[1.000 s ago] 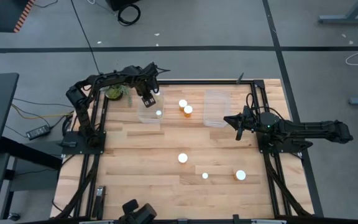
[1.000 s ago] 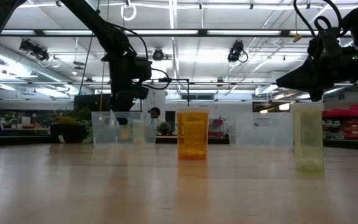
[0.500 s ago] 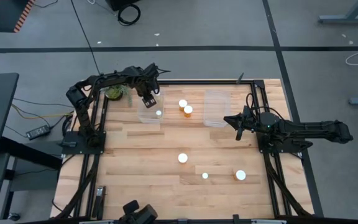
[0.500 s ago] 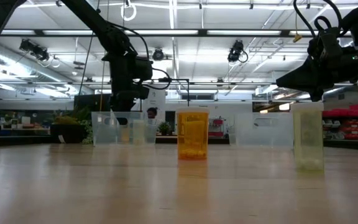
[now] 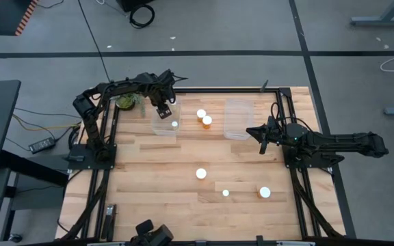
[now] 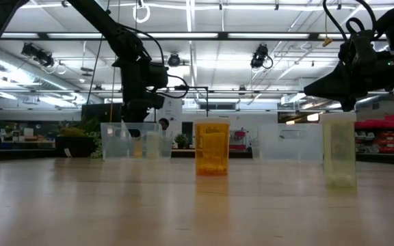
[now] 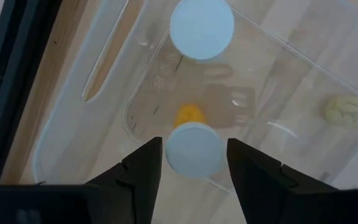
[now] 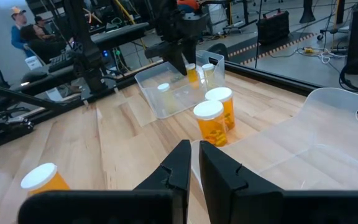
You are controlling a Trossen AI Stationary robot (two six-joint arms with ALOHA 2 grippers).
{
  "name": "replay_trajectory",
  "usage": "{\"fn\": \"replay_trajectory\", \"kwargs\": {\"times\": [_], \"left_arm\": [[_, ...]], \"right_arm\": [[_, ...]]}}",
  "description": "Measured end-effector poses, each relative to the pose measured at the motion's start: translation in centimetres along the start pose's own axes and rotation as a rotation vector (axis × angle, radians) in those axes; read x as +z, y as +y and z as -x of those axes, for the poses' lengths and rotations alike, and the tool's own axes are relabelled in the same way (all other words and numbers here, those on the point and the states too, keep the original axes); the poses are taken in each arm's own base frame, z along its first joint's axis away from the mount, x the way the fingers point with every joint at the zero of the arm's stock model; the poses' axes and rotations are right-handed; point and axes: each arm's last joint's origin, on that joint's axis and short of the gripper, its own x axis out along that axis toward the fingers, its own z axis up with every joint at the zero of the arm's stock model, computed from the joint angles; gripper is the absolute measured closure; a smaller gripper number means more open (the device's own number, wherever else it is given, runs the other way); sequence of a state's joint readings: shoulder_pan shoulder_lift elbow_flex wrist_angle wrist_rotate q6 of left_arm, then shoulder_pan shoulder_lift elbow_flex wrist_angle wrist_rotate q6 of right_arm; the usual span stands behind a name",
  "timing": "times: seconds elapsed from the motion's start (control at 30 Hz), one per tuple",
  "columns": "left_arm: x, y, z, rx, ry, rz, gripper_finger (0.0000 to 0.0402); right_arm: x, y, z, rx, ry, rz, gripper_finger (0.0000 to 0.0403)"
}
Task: Pick and place medicine bottles into bin by pill shape (circle, oval)
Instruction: Put the large orange pill bottle into the right transparent bin
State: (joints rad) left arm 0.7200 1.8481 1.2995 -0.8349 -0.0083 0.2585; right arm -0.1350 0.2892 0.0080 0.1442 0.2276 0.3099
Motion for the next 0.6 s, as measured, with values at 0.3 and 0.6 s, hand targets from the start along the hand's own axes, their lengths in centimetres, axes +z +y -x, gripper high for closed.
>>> {"fn": "replay_trajectory", "kwargs": {"times": [0.3,0.6], "left_arm": [[0.4,-0.8,0.3,0.038,0.002,-0.089,0.0179],[2.3,-1.4,3.0,0.059,-0.049,-0.121,0.0178]], "right_arm": [[0.0,0.0,0.0,0.000,0.000,0.000,0.0364],[0.0,0.0,0.0,0.000,0.000,0.000,0.0364]]}}
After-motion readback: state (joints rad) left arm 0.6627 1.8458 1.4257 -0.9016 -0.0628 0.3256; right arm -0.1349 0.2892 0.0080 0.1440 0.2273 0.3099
